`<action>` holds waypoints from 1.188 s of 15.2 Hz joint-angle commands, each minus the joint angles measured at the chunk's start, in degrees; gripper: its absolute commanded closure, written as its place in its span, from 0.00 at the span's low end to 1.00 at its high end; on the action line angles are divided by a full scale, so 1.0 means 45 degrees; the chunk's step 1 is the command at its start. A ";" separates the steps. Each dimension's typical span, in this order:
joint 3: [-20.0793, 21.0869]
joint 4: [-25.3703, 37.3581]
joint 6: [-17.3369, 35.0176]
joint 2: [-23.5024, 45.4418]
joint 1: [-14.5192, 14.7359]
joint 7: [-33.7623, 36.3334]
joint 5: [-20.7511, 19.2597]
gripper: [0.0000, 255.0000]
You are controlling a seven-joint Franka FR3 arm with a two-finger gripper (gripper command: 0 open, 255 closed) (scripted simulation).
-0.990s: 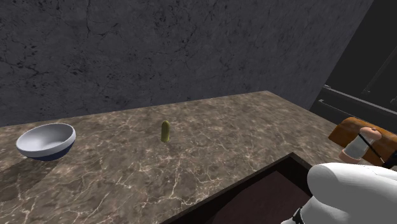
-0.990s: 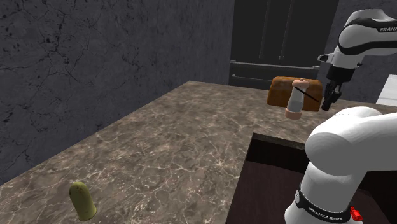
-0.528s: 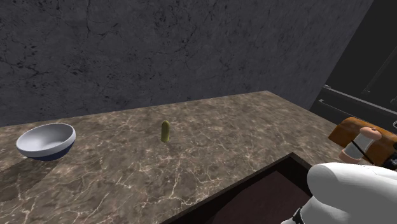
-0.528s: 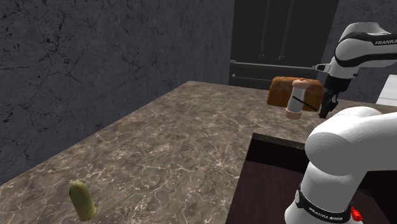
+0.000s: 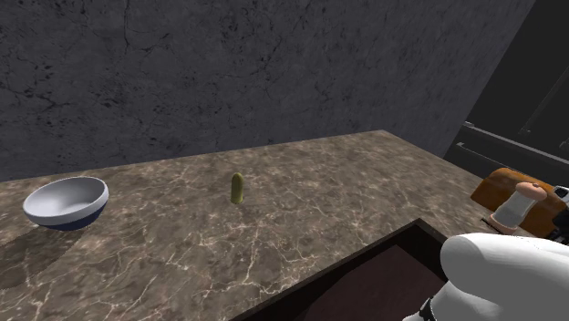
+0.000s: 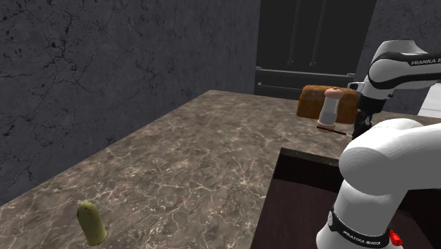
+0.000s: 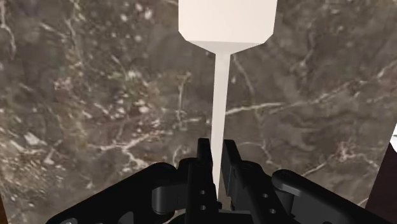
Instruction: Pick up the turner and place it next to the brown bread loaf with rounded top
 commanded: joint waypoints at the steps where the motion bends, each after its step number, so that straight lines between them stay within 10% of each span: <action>1: -0.0080 -0.0024 0.0076 0.0031 0.0024 0.0017 -0.0061 1.00; 7: -0.0077 -0.0024 0.0073 0.0029 0.0023 0.0017 -0.0059 1.00; 8: -0.0077 -0.0024 0.0073 0.0029 0.0023 0.0017 -0.0059 0.00; 18: 0.1457 0.0839 -0.1408 -0.0373 -0.0148 -0.0287 0.1166 0.00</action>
